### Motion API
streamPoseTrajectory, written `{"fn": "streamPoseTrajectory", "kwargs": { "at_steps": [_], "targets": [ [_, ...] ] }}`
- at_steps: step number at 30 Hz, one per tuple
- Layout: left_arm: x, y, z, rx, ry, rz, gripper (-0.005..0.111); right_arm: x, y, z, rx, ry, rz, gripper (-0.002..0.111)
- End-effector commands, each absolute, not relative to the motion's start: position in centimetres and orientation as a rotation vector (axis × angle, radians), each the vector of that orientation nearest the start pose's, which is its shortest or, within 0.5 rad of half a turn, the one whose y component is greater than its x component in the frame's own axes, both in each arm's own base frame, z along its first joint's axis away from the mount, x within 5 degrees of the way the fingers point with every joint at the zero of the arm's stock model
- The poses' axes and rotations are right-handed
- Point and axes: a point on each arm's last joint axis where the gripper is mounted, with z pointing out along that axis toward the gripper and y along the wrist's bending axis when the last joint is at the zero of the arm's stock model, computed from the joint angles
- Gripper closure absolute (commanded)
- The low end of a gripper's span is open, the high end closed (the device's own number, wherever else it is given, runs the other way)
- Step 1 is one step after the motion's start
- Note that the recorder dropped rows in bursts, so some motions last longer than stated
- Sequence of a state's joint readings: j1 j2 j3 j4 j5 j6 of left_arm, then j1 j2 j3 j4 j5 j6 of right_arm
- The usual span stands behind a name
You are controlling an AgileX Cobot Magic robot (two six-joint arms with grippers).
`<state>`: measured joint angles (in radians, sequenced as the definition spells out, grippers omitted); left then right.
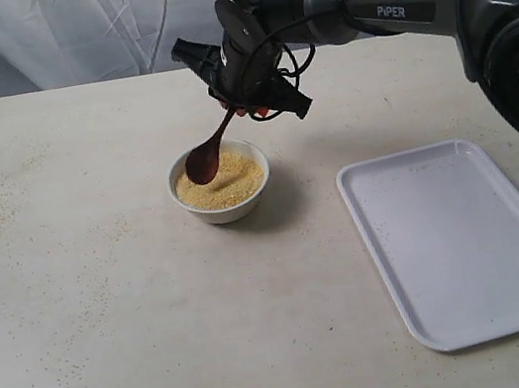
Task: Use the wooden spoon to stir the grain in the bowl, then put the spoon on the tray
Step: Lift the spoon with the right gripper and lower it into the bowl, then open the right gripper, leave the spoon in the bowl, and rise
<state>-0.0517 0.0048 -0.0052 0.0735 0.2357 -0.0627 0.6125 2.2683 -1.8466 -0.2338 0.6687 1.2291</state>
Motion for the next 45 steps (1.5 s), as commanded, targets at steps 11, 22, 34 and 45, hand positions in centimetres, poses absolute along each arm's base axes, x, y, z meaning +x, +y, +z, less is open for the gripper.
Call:
{"fn": "streamPoseTrajectory", "kwargs": {
  "at_steps": [11,22,34,45],
  "targets": [
    [5.6,-0.1,19.2,0.035,1.714,-0.021,0.107,41.5,28.6,17.0,0.604,2.563,0.428,0.107],
    [5.6,-0.1,19.2,0.035,1.714,-0.021,0.107,41.3,28.6,17.4,0.627,2.58,0.441,0.066],
    [5.6,-0.1,19.2,0.035,1.714,-0.021,0.107,40.4,21.8,26.1,-0.727,2.615,0.394,0.108],
    [5.6,-0.1,19.2,0.035,1.714,-0.021,0.107,36.2,17.9,27.3,0.289,1.94,0.549,0.109]
  ]
}}
